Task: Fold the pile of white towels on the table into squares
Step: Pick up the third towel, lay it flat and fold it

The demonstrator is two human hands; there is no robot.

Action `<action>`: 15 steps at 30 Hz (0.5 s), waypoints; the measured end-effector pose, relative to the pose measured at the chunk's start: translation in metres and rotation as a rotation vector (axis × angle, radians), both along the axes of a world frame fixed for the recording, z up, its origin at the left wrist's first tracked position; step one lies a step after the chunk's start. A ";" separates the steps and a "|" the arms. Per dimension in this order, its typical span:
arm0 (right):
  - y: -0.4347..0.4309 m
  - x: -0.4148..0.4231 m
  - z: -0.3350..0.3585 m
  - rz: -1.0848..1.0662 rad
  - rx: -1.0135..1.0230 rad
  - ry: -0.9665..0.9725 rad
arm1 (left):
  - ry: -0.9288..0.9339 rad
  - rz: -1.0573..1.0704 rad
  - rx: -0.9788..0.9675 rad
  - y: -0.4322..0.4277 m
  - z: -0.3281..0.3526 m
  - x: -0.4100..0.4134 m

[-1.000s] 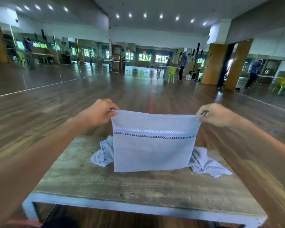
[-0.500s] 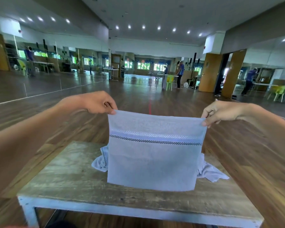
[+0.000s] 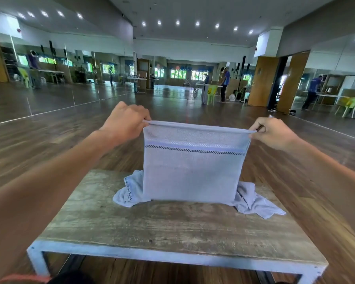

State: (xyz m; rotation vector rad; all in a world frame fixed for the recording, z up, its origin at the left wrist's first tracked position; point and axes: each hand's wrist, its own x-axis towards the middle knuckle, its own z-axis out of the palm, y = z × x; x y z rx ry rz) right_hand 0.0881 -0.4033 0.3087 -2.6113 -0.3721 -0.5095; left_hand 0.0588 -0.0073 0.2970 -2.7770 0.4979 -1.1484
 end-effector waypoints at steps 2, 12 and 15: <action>-0.003 -0.003 -0.013 0.024 -0.005 -0.044 | -0.045 -0.041 -0.009 0.004 -0.018 -0.001; -0.028 -0.060 -0.177 0.198 -0.085 0.307 | 0.316 -0.195 -0.008 0.007 -0.194 -0.060; -0.032 -0.082 -0.220 0.208 -0.057 0.434 | 0.615 -0.142 -0.130 0.004 -0.233 -0.084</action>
